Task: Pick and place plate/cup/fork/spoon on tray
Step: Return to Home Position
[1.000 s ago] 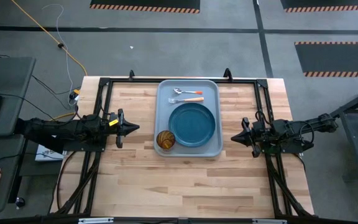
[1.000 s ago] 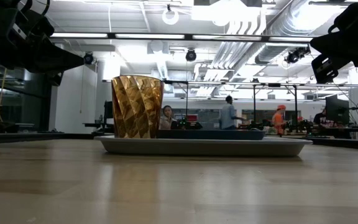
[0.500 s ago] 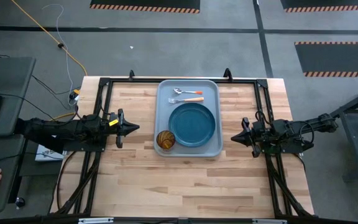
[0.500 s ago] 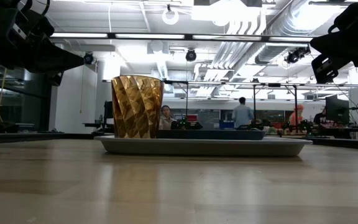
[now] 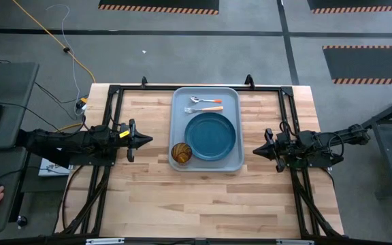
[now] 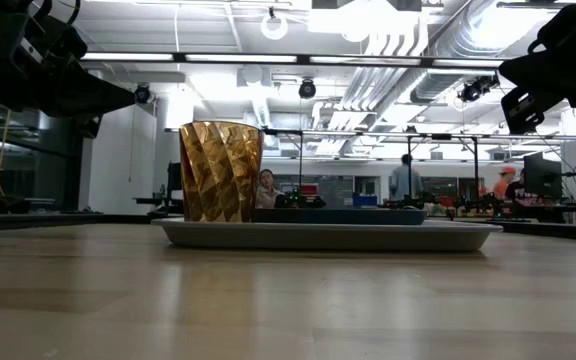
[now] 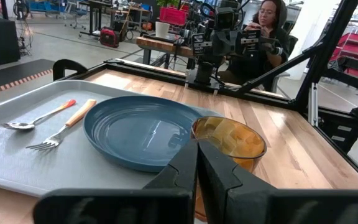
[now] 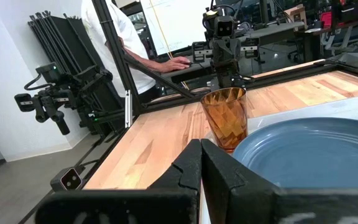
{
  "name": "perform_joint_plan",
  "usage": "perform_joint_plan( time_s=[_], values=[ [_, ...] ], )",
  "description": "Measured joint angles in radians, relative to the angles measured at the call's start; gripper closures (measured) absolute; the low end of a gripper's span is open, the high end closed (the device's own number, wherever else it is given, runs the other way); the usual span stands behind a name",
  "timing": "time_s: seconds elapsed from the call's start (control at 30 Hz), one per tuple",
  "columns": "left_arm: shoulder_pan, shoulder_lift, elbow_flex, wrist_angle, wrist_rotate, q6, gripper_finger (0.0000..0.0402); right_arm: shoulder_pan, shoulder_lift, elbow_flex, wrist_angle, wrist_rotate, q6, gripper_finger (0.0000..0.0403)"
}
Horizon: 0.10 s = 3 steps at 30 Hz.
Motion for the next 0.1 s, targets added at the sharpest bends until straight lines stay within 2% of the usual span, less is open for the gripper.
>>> perform_joint_plan(
  time_s=[0.1],
  values=[
    [0.000,0.000,0.000,0.000,0.000,0.000,0.0398,0.000,0.000,0.000,0.000,0.000,0.000,0.0402]
  ],
)
